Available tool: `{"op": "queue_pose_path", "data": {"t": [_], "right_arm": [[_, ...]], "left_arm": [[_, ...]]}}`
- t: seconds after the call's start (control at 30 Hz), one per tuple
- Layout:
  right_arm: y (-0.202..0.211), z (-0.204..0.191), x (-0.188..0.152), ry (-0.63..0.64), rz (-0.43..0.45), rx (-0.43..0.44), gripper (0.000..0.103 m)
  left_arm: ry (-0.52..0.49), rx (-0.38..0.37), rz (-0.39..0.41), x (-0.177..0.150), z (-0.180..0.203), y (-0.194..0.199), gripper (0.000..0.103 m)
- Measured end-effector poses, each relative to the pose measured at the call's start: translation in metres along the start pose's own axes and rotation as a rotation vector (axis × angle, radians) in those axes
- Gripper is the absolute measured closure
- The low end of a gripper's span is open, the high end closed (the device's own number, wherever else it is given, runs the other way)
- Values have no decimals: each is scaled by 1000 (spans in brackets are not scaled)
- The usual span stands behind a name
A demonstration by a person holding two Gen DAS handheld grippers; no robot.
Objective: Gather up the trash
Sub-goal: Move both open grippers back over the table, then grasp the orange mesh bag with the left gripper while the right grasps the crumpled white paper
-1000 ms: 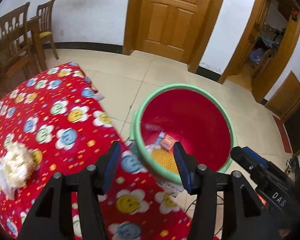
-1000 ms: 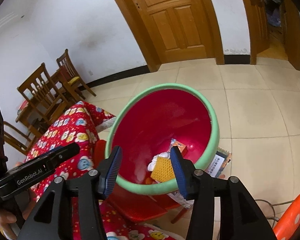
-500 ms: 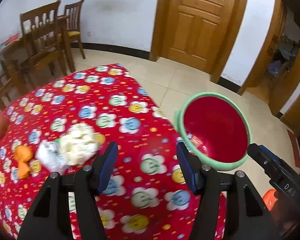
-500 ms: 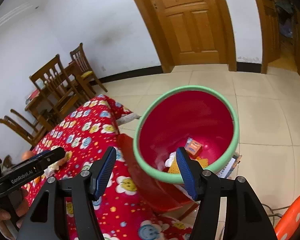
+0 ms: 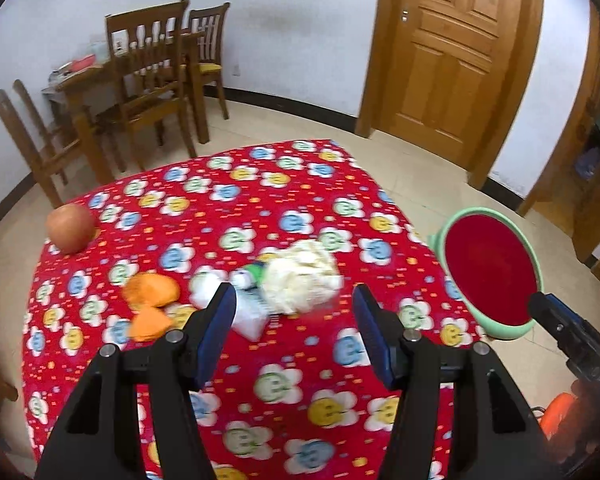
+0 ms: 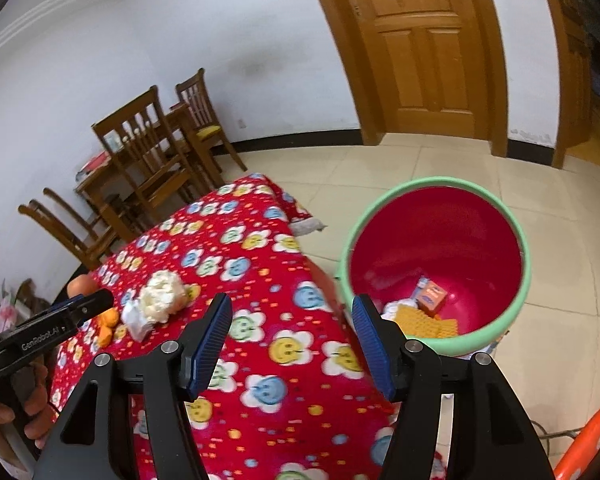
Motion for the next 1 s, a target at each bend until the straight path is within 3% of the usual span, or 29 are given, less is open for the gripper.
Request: {"op": "queue_pose_path", "data": {"t": [0.27,0.57,1.0], "right_arm": [[-14,-43,-7,32,-41,43,39],[-45,-82,-15,65,-91,67,38],[-101,-116,-37,118,-182,59,38]], "left_arm": [[57,67,-10,-8,-55,2,43],[142,108,-52,-20,-106,-22,43],[225,115,-138,-44,-140,-73,37]]}}
Point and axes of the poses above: each gripper's, at about its wrist camera, not at the fingertips, and y roughly against the way its jaws point, z to its right, x to its top, the point moved 8 cm from there along -y, roughly the way its jaws point, and after that the axes turned 7 degrees about -y, right-handed, at the moved point
